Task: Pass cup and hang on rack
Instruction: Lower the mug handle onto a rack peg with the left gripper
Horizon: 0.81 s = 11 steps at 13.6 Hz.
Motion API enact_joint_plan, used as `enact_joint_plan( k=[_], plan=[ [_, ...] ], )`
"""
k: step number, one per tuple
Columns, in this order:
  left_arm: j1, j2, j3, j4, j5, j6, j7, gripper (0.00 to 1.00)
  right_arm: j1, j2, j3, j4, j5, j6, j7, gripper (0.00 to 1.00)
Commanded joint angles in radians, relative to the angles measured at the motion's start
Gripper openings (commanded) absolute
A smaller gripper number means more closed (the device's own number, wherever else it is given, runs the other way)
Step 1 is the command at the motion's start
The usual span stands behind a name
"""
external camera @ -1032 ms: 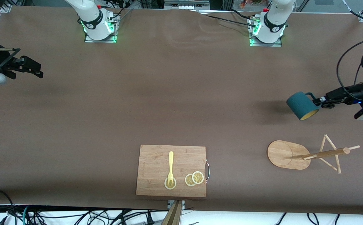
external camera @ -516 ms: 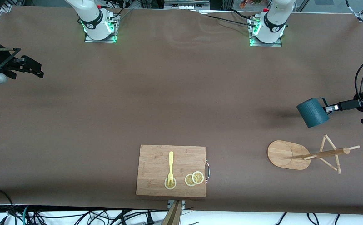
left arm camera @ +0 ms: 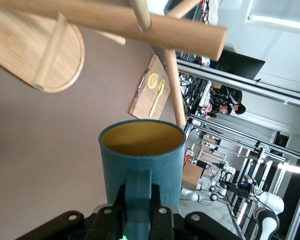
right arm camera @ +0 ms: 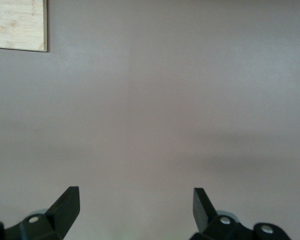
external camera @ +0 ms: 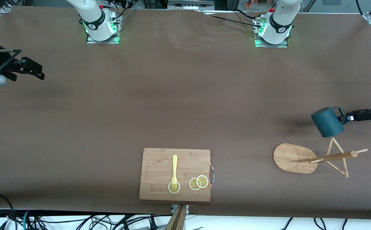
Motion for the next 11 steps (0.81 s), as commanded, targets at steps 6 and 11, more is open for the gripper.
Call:
enact_joint_plan(
  k=[6,11],
  plan=[
    [-0.02,0.047,-0.014,0.072,0.008,-0.127,-0.026,0.0,-0.004,0.005,0.0,0.021,0.001,-0.024,-0.016,1.0],
    [0.0,0.037,-0.012,0.068,0.008,-0.215,-0.038,0.0,-0.002,0.005,0.0,0.021,0.001,-0.024,-0.016,1.0]
  ],
)
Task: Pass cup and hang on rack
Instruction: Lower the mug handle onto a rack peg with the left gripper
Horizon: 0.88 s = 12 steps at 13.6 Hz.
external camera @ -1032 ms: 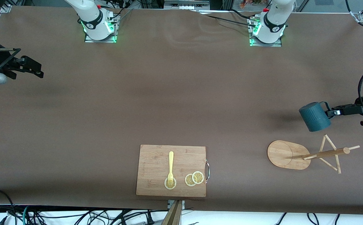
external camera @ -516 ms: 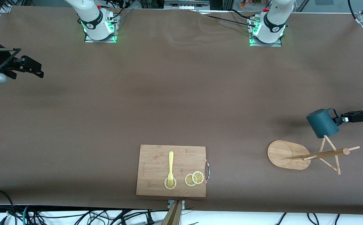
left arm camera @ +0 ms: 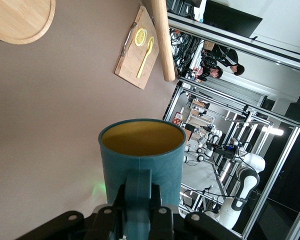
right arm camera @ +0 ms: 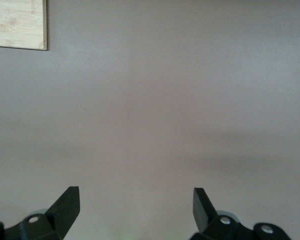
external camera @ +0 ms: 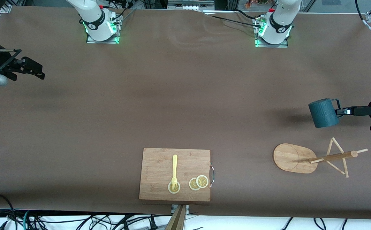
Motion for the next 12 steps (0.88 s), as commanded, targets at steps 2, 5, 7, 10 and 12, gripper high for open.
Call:
enact_joint_plan(
  k=[2,5,7,10,12],
  plan=[
    [-0.007,0.023,-0.005,0.056,-0.013,0.045,-0.007,0.0,-0.002,0.005,0.001,0.021,0.001,-0.019,-0.015,1.0],
    [-0.045,0.031,-0.002,0.099,-0.028,0.12,-0.02,0.0,-0.002,0.005,0.001,0.021,0.001,-0.019,-0.013,1.0],
    [-0.043,0.051,-0.002,0.145,-0.031,0.125,-0.025,0.0,-0.002,0.005,0.001,0.021,0.001,-0.019,-0.013,1.0],
    [-0.036,0.113,0.003,0.22,-0.031,0.16,-0.007,0.0,-0.002,0.005,0.001,0.021,0.001,-0.019,-0.013,1.0],
    [-0.033,0.132,0.001,0.238,-0.031,0.163,-0.008,0.0,-0.002,0.005,0.001,0.021,0.001,-0.019,-0.015,1.0]
  ],
)
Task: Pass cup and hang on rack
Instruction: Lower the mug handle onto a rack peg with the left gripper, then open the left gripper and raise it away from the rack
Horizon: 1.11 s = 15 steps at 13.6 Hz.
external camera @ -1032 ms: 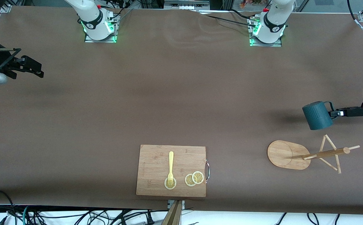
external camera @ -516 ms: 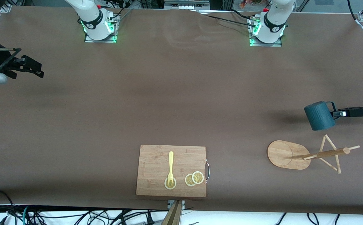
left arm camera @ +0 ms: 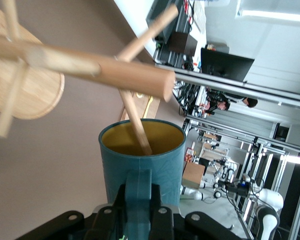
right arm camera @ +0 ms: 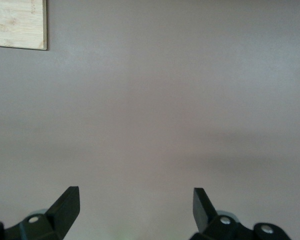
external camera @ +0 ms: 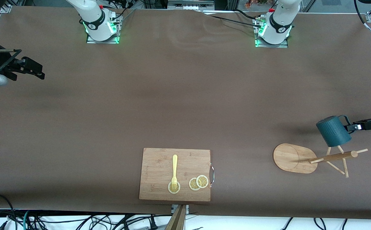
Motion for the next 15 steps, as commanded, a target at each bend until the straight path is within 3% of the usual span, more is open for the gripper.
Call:
enact_joint_plan(
  k=[1,5,6,8,11,15],
  plan=[
    [0.0,0.058,-0.003,0.083,-0.015,-0.005,-0.013,0.0,-0.002,0.005,0.001,0.021,0.001,-0.018,-0.013,1.0],
    [0.013,0.089,-0.002,0.091,-0.026,0.001,-0.007,0.0,-0.002,0.005,0.001,0.021,0.001,-0.018,-0.013,1.0],
    [0.015,0.092,-0.002,0.091,-0.031,0.0,-0.007,0.14,-0.002,0.005,0.001,0.021,0.001,-0.018,-0.013,1.0],
    [0.026,0.094,-0.002,0.094,-0.032,0.0,-0.012,1.0,-0.002,0.005,0.001,0.021,0.001,-0.018,-0.013,1.0],
    [0.039,0.078,0.007,0.094,0.018,-0.02,-0.013,1.0,-0.002,0.005,0.001,0.021,0.002,-0.018,-0.013,1.0],
    [0.003,-0.036,-0.014,0.094,0.387,-0.022,-0.007,1.0,-0.002,0.005,0.001,0.021,0.002,-0.018,-0.013,1.0]
  ],
)
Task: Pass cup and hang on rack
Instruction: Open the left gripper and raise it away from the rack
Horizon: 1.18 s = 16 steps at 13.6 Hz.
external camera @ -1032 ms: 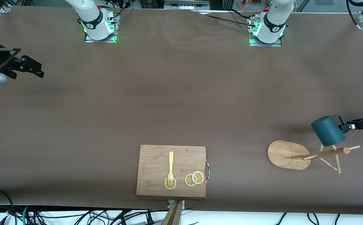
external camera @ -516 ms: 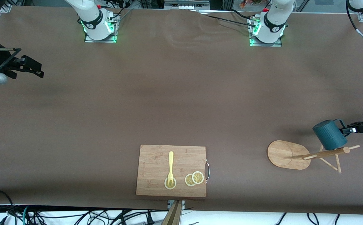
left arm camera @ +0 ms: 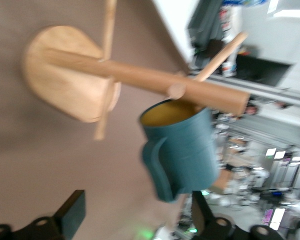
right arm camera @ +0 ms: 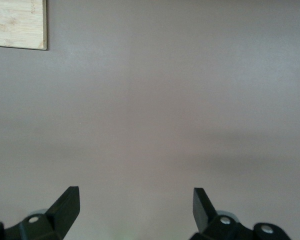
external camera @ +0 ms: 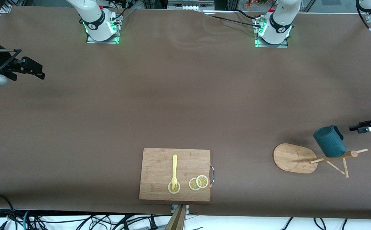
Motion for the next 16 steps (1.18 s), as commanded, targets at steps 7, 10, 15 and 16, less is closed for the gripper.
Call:
enact_joint_plan(
  k=[7,10,15,16],
  plan=[
    [-0.386,-0.343,-0.002,-0.04,0.789,-0.014,-0.038,1.0,-0.004,0.005,0.0,0.021,0.001,-0.019,-0.013,1.0],
    [-0.548,-0.417,-0.002,-0.112,0.912,-0.031,-0.172,1.0,-0.002,0.005,0.0,0.021,0.001,-0.019,-0.015,1.0],
    [-0.697,-0.451,-0.005,-0.101,0.944,-0.045,-0.222,1.0,-0.004,0.005,0.0,0.021,0.002,-0.019,-0.015,1.0],
    [-0.708,-0.469,-0.003,-0.101,0.941,-0.045,-0.22,1.0,-0.004,0.005,0.0,0.021,0.002,-0.019,-0.015,1.0]
  ],
)
